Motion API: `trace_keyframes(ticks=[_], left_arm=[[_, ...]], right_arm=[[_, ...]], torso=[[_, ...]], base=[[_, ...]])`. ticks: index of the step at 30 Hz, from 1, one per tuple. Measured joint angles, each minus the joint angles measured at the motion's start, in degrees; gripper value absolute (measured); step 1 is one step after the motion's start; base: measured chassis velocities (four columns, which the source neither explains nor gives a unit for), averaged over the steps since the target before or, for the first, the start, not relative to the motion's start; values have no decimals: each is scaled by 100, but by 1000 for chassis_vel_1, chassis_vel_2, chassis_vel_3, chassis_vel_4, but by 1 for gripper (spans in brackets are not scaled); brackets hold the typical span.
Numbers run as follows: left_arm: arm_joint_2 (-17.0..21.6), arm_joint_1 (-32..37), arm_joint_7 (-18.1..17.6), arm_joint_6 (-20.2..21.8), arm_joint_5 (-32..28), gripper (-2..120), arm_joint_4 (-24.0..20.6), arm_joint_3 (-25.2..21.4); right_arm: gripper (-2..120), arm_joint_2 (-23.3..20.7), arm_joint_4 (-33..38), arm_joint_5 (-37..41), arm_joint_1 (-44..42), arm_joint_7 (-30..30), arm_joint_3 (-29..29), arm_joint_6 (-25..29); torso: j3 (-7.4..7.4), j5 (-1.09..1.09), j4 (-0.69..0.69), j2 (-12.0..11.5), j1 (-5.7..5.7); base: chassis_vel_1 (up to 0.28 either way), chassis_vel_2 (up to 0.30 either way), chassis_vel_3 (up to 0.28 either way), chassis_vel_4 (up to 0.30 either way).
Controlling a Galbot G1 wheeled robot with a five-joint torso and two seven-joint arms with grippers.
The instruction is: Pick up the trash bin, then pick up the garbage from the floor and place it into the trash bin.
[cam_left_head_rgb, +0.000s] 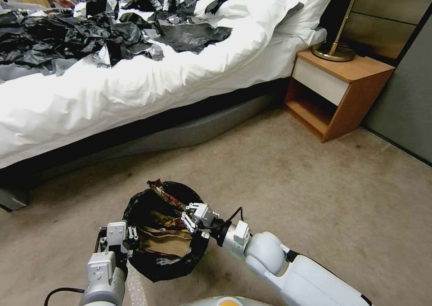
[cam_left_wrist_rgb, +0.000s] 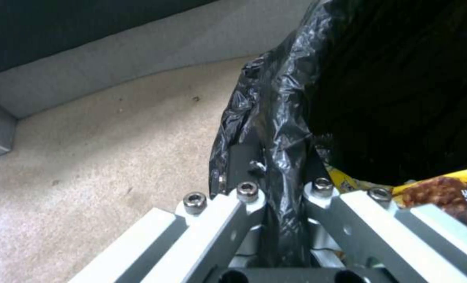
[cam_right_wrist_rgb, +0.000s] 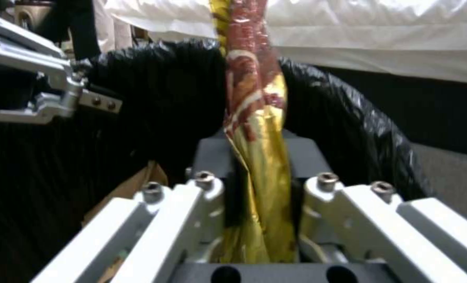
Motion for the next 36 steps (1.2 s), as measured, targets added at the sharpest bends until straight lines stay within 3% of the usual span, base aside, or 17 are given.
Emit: trace_keyframes(ticks=[8, 20, 29, 36], left_arm=[[-3, -28, -3, 0, 7, 0, 2, 23], [-3, -24, -5, -1, 7, 0, 10, -4], [1, -31, -6, -1, 3, 0, 38, -22], [29, -49, -7, 3, -3, 0, 116, -93]], right_arm=[[44, -37, 0, -97, -137, -5, 43, -18], [92, -111, 175, -154, -238, -17, 82, -18], [100, -177, 401, -160, -293, -25, 174, -3], [100, -184, 1176, -170, -363, 80, 644, 69]], torso=[[0, 0, 0, 0, 0], [0, 1, 0, 0, 0], [0, 0, 0, 0, 0], [0, 1, 1, 0, 0]], base=[[0, 0, 0, 0], [0, 0, 0, 0], [0, 0, 0, 0], [0, 0, 0, 0]])
